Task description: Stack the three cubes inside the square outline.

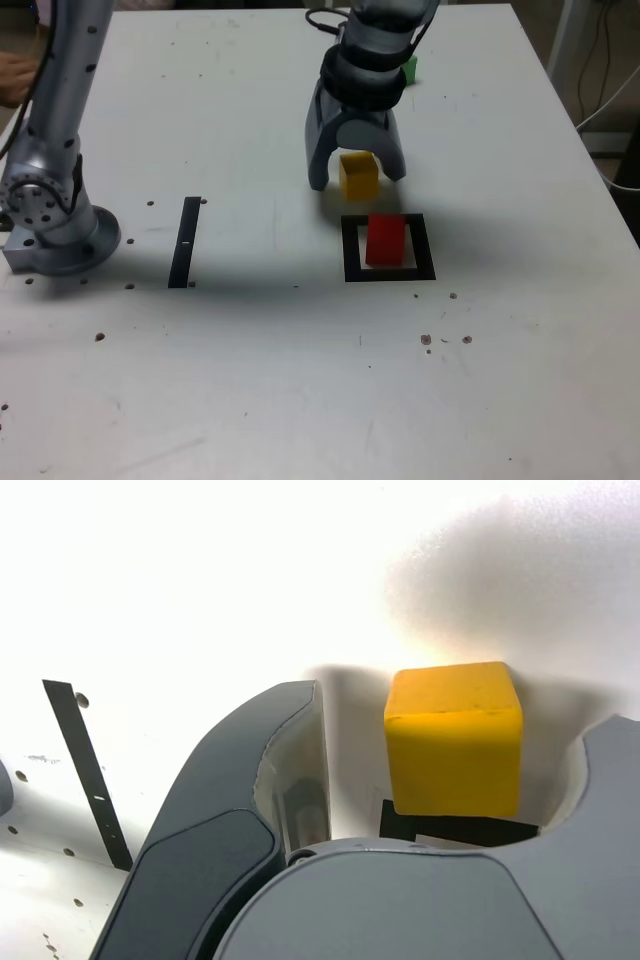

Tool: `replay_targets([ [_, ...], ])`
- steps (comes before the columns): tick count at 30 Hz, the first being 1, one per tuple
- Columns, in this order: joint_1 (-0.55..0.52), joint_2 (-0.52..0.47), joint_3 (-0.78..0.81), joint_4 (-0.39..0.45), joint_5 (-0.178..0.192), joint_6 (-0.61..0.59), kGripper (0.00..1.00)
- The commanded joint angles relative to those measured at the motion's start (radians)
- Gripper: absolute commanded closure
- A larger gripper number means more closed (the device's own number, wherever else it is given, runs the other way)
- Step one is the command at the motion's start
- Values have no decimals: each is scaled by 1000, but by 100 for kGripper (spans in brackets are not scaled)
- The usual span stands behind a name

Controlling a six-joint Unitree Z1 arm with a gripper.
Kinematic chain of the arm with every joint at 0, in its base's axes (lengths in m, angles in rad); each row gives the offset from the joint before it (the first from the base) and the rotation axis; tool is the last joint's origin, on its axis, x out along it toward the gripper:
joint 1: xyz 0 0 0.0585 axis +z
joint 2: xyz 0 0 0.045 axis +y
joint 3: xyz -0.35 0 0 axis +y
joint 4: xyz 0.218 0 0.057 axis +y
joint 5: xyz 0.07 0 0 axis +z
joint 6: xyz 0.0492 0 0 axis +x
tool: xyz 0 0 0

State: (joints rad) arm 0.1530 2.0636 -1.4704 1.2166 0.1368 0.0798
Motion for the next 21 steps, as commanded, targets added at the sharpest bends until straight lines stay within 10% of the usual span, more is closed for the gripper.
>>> replay_targets([
  [1,2,4,-4,4,-2,2,24],
  [21,2,24,-22,-5,-39,27,40],
])
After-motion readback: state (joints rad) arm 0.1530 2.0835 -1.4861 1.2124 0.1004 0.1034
